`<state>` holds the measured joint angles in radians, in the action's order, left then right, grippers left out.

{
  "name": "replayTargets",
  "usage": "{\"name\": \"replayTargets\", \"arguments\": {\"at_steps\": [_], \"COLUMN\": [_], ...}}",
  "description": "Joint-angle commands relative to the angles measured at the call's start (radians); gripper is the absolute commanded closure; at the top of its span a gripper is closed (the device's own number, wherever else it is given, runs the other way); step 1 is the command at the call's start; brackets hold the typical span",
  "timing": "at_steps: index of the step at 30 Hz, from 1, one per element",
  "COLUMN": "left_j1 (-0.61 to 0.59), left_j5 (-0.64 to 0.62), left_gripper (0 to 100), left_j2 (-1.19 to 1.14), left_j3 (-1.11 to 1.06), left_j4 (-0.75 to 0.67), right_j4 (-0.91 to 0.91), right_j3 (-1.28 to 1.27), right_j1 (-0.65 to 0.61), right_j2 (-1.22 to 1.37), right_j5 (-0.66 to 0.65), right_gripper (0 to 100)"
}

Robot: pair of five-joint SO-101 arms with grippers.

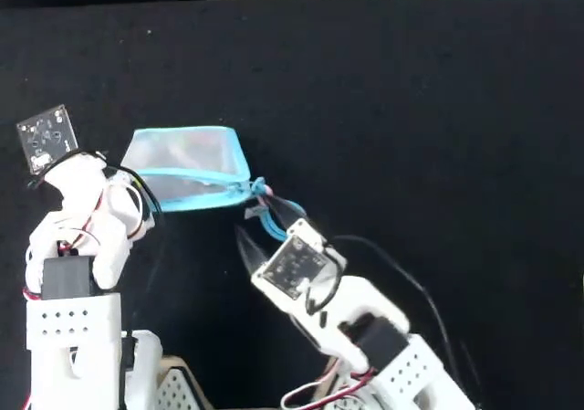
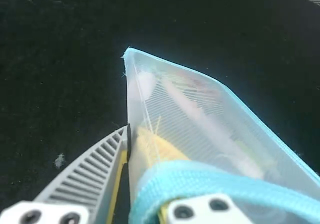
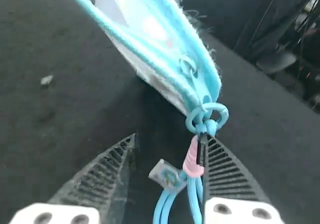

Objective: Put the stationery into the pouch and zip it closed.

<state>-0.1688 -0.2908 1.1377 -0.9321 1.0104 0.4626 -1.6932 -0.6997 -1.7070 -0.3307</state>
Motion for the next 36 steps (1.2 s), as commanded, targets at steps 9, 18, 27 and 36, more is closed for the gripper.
{"name": "replayTargets", "arguments": {"at_steps": [9, 18, 27, 36], "left_j1": [-0.005, -0.007, -0.005, -0.005], "left_j5": [-0.012, -0.012, -0.012, -0.012], "left_gripper": [97, 97, 97, 97], "left_j2": [0.017, 0.017, 0.017, 0.017], "left_j3": [0.019, 0.019, 0.019, 0.019], "left_j4": [-0.028, -0.026, -0.029, -0.031], "right_j4": [-0.138, -0.081, -0.034, 0.009], "right_j3": [0.001, 0.001, 0.054, 0.124], "right_j1": [0.052, 0.068, 0.071, 0.158], "right_j2": [-0.007, -0.005, -0.005, 0.005], "right_j5": [0.002, -0.031, -0.057, -0.052], "right_gripper": [80.8, 80.8, 80.5, 80.5]}}
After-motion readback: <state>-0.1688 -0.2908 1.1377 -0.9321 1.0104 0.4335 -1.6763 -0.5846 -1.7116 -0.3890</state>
